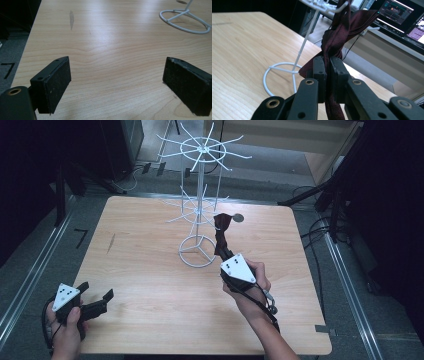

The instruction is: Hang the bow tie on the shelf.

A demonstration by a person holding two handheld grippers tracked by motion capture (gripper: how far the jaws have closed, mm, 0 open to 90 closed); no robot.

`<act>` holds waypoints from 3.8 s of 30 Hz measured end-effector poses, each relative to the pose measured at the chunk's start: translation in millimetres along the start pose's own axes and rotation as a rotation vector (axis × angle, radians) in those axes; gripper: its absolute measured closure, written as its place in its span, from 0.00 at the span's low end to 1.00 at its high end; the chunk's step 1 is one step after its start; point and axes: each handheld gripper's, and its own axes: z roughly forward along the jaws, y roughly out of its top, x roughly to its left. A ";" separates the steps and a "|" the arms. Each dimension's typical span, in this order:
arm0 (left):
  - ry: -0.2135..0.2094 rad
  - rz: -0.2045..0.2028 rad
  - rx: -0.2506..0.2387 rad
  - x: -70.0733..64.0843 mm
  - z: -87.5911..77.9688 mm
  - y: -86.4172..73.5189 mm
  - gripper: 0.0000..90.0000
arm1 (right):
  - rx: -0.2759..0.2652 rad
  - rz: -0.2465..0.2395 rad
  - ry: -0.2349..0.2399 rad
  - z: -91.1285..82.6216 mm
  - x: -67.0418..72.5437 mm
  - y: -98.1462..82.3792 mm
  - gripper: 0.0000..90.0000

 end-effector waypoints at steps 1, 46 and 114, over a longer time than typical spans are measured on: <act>0.000 -0.001 0.000 0.0 0.0 0.0 0.10 | 0.003 -0.005 0.001 1.6 1.0 -1.7 0.94; 0.002 -0.006 -0.001 0.5 0.1 0.0 0.10 | -0.095 0.170 0.121 7.9 -35.7 39.9 1.00; -0.001 -0.013 0.001 1.2 -0.9 -0.5 0.10 | 0.102 0.429 0.221 16.2 -67.5 -84.0 0.16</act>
